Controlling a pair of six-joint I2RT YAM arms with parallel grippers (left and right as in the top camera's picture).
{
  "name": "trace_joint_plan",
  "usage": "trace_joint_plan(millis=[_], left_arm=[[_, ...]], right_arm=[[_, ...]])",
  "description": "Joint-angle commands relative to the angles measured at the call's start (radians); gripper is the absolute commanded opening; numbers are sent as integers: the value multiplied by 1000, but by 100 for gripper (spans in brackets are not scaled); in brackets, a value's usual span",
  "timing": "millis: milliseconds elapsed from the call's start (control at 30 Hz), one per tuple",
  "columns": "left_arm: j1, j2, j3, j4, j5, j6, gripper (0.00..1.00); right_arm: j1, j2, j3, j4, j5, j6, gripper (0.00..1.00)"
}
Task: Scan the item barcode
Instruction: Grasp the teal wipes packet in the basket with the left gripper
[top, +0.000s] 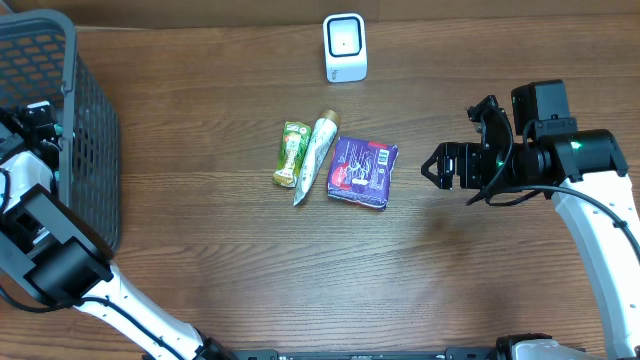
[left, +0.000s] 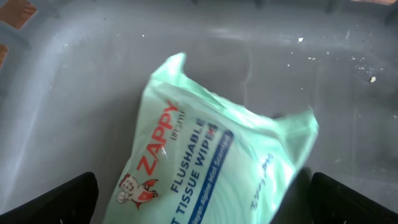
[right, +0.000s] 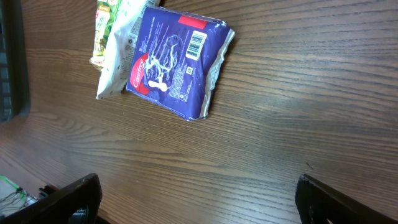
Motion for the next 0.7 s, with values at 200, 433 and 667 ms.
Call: trace_joint_plan(millis=[200, 433, 667], left_arm=[[7, 50, -2, -58, -32, 19, 4], [2, -30, 6, -63, -49, -86, 4], [-39, -275, 82, -60, -142, -310, 4]], right_arm=[[9, -3, 16, 5, 3, -1, 100], [9, -3, 16, 10, 2, -1, 100], [9, -3, 16, 19, 2, -1, 100]])
